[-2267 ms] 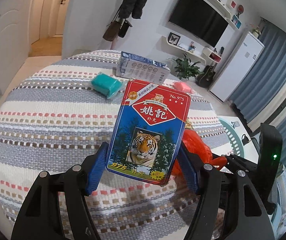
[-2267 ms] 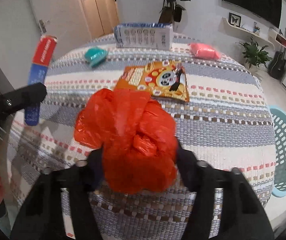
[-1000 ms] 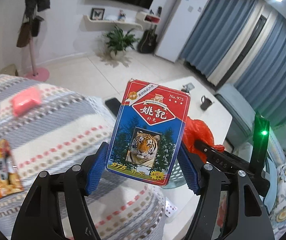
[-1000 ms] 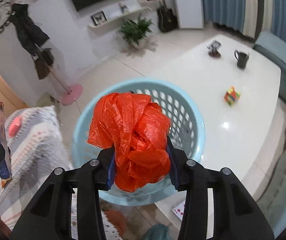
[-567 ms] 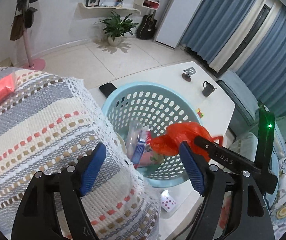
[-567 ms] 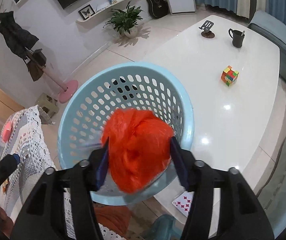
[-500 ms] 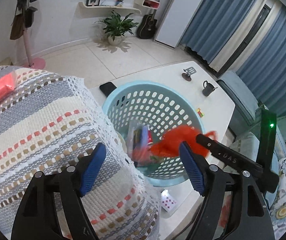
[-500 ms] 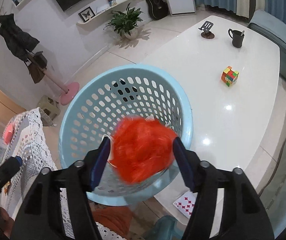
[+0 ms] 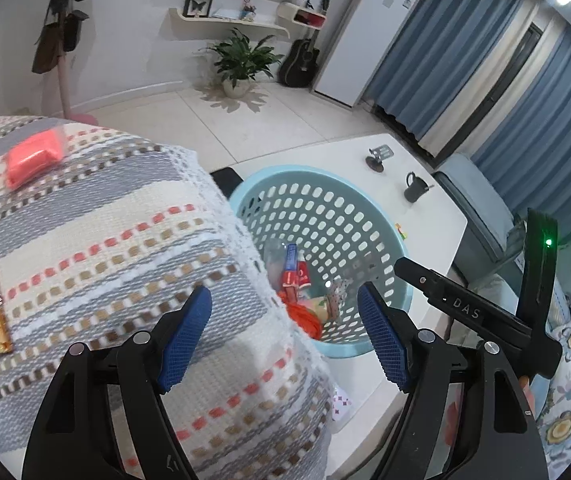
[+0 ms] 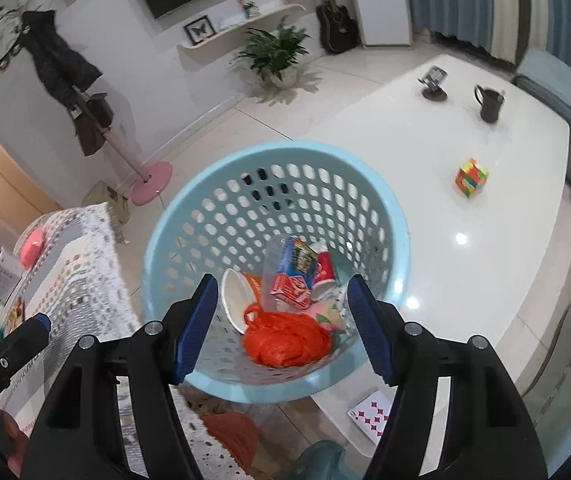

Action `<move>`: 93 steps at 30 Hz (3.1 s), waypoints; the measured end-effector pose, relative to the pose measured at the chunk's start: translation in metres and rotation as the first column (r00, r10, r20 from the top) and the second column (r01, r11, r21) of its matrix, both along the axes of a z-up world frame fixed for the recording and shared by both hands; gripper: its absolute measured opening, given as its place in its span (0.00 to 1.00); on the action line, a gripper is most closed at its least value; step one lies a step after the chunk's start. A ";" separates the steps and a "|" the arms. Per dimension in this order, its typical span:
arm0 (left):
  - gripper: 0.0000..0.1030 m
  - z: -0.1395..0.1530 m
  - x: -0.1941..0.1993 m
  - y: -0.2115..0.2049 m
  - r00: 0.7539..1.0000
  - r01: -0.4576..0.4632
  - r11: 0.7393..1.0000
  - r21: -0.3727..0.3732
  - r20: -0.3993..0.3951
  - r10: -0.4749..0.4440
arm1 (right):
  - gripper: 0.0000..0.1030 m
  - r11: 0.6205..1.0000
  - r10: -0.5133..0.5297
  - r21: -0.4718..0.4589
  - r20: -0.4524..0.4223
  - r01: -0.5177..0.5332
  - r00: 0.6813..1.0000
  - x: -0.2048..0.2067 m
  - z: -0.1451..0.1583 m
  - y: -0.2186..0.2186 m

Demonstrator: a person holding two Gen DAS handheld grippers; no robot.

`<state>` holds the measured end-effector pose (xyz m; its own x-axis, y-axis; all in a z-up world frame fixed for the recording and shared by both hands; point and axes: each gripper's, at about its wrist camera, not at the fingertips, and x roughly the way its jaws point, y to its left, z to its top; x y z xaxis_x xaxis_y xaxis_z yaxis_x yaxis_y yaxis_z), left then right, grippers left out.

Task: Collect trash
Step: 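Move both tools back toward the teal and pink packets on the bed, then grasp the teal packet with the left tool while the right tool grasps the pink packet, then carry the teal and pink packets over the blue basket and release both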

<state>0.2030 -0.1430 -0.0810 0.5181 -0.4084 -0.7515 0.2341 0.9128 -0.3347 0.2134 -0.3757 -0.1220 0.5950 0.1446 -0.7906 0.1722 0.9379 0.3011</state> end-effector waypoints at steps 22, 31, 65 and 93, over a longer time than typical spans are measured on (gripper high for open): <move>0.72 0.056 -0.092 0.202 0.893 -0.419 0.903 -0.099 0.138 0.429 | 0.62 0.916 0.399 -0.115 0.158 -0.384 0.903 0.006 0.082 0.194; 0.72 0.030 -0.110 0.313 0.801 -0.590 0.800 -0.108 0.050 0.597 | 0.62 0.858 0.508 -0.147 0.104 -0.492 0.855 0.035 0.062 0.283; 0.44 0.012 -0.017 0.332 0.774 -0.632 0.767 0.107 0.126 0.620 | 0.67 0.855 0.518 0.021 -0.029 -0.518 0.855 0.161 0.041 0.362; 0.34 0.083 -0.058 0.251 0.858 -0.451 0.890 -0.064 0.243 0.452 | 0.34 0.896 0.435 -0.209 0.250 -0.391 0.865 0.059 0.105 0.264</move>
<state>0.1454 0.1081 0.0015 0.8131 -0.0876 -0.5754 -0.1291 0.9368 -0.3250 0.2723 -0.1116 -0.0175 0.7069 0.3231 -0.6292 -0.3125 0.9407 0.1320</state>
